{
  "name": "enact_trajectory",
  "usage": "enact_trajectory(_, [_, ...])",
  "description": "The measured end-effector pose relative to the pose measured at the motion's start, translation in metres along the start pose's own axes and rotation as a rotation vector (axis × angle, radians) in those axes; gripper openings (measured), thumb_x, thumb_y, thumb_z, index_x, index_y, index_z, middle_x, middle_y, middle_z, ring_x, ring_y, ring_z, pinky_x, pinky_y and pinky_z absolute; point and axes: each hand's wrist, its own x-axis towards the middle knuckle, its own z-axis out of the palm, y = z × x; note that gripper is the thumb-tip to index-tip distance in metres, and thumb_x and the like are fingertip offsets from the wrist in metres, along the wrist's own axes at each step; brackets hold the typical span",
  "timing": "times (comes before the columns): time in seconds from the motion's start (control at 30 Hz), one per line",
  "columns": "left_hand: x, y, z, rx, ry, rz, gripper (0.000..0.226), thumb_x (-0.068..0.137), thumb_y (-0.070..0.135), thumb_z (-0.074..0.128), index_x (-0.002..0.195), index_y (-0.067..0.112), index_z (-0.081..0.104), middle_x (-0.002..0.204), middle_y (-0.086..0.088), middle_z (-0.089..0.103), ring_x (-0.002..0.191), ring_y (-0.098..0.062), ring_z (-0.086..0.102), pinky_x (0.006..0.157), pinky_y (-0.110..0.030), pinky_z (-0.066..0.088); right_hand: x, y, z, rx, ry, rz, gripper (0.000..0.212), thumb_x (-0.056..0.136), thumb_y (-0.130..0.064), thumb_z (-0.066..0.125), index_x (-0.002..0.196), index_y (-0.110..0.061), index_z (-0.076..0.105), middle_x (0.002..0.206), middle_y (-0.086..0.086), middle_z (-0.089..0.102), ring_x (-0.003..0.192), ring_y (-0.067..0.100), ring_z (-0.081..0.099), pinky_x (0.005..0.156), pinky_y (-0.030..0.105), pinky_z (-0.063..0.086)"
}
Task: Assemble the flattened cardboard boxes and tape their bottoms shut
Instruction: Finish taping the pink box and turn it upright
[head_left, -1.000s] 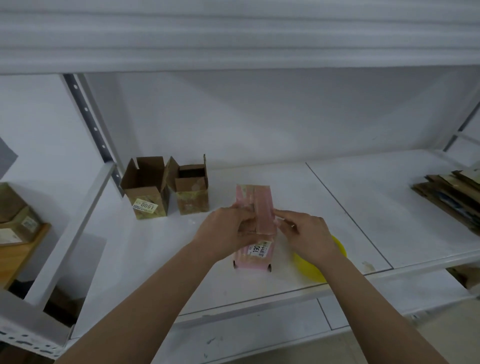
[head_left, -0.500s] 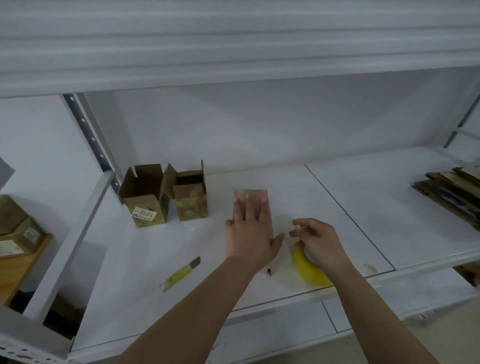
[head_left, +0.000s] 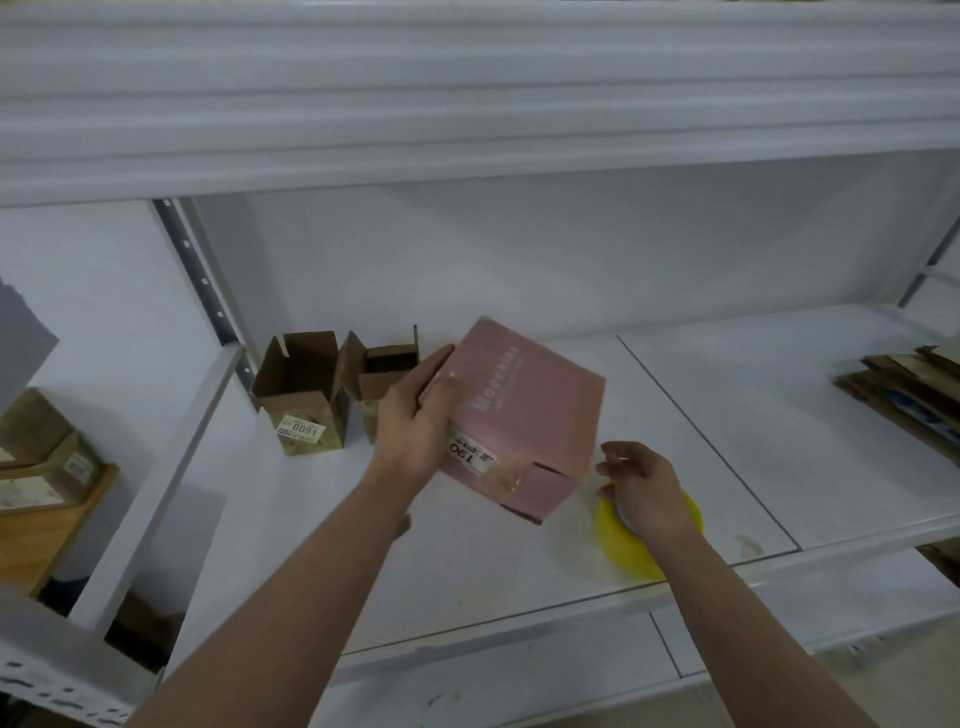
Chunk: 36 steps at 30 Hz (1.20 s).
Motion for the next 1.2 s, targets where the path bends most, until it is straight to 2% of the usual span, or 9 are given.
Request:
enact_trajectory(0.1, [-0.003, -0.011, -0.002, -0.168, 0.079, -0.146, 0.032, 0.097, 0.024, 0.047, 0.125, 0.023, 0.063, 0.106, -0.002, 0.071, 0.088, -0.013, 0.07, 0.064, -0.021, 0.052, -0.004, -0.012, 0.007, 0.012, -0.058, -0.045, 0.034, 0.102, -0.033, 0.046, 0.112, -0.005, 0.063, 0.09, 0.007, 0.068, 0.068, 0.022, 0.063, 0.074, 0.035, 0.05])
enact_trajectory(0.17, [-0.005, -0.024, 0.0, -0.237, 0.12, -0.259, 0.034, 0.097, 0.029, 0.046, 0.124, 0.02, 0.064, 0.107, -0.006, 0.072, 0.093, -0.02, 0.07, 0.071, -0.031, 0.054, -0.01, -0.024, 0.012, 0.038, -0.125, -0.06, 0.042, 0.103, -0.042, 0.039, 0.108, -0.009, 0.063, 0.094, 0.007, 0.07, 0.071, 0.021, 0.066, 0.066, 0.028, 0.049])
enact_trajectory(0.3, [-0.012, -0.041, 0.005, -0.345, 0.114, -0.385, 0.033, 0.098, 0.034, 0.044, 0.112, 0.016, 0.068, 0.102, -0.008, 0.074, 0.093, -0.024, 0.069, 0.083, -0.038, 0.052, -0.016, -0.037, 0.016, 0.163, -0.138, -0.046, 0.029, 0.099, -0.025, 0.055, 0.127, -0.017, 0.05, 0.108, 0.01, 0.068, 0.093, 0.024, 0.069, 0.067, 0.029, 0.055])
enact_trajectory(0.5, [-0.016, -0.056, 0.0, 0.085, 0.021, -0.342, 0.04, 0.098, 0.034, 0.051, 0.134, 0.017, 0.054, 0.129, -0.005, 0.06, 0.116, -0.021, 0.058, 0.104, -0.046, 0.045, -0.007, -0.042, 0.011, -0.126, -0.074, -0.128, 0.055, 0.088, -0.008, 0.056, 0.138, -0.029, 0.045, 0.102, 0.011, 0.069, 0.092, 0.028, 0.069, 0.087, 0.05, 0.056])
enact_trajectory(0.63, [-0.015, -0.043, 0.004, 0.14, -0.058, -0.273, 0.024, 0.099, 0.043, 0.045, 0.117, 0.03, 0.054, 0.122, 0.002, 0.061, 0.108, -0.016, 0.059, 0.092, -0.04, 0.052, -0.014, -0.042, 0.015, -0.453, -0.163, -0.167, 0.056, 0.095, -0.022, 0.057, 0.147, -0.019, 0.036, 0.106, 0.01, 0.069, 0.093, 0.021, 0.064, 0.087, 0.032, 0.048])
enact_trajectory(0.73, [-0.015, -0.042, 0.006, 0.214, -0.198, -0.295, 0.039, 0.094, 0.049, 0.051, 0.125, 0.026, 0.055, 0.119, 0.004, 0.062, 0.107, -0.014, 0.059, 0.09, -0.037, 0.053, -0.016, -0.038, 0.023, -0.561, -0.194, -0.174, 0.06, 0.096, -0.036, 0.056, 0.148, -0.016, 0.034, 0.09, 0.001, 0.068, 0.081, 0.014, 0.062, 0.079, 0.027, 0.042])
enact_trajectory(0.93, [-0.015, -0.054, 0.011, 0.302, -0.314, -0.267, 0.049, 0.095, 0.016, 0.055, 0.142, 0.026, 0.043, 0.124, 0.001, 0.057, 0.117, -0.02, 0.056, 0.093, -0.042, 0.054, -0.012, -0.028, 0.032, -0.657, -0.12, -0.274, 0.037, 0.099, -0.037, 0.047, 0.131, -0.022, 0.052, 0.094, 0.005, 0.069, 0.087, 0.023, 0.064, 0.077, 0.037, 0.052])
enact_trajectory(1.07, [-0.007, -0.061, 0.013, 0.404, -0.263, -0.183, 0.045, 0.094, 0.006, 0.046, 0.136, 0.021, 0.051, 0.118, 0.0, 0.062, 0.103, -0.014, 0.058, 0.076, -0.015, 0.051, -0.005, -0.03, 0.039, -0.678, -0.118, -0.283, 0.042, 0.098, -0.046, 0.045, 0.132, -0.023, 0.051, 0.096, 0.003, 0.07, 0.09, 0.023, 0.066, 0.078, 0.035, 0.051])
enact_trajectory(1.2, [0.017, -0.063, 0.013, 0.555, -0.17, -0.137, 0.031, 0.091, 0.006, 0.046, 0.12, 0.014, 0.056, 0.104, -0.006, 0.066, 0.093, -0.02, 0.063, 0.078, -0.032, 0.056, 0.009, -0.04, 0.048, -0.711, -0.205, -0.217, 0.062, 0.092, -0.057, 0.051, 0.139, -0.019, 0.043, 0.098, -0.001, 0.068, 0.096, 0.022, 0.066, 0.084, 0.032, 0.047])
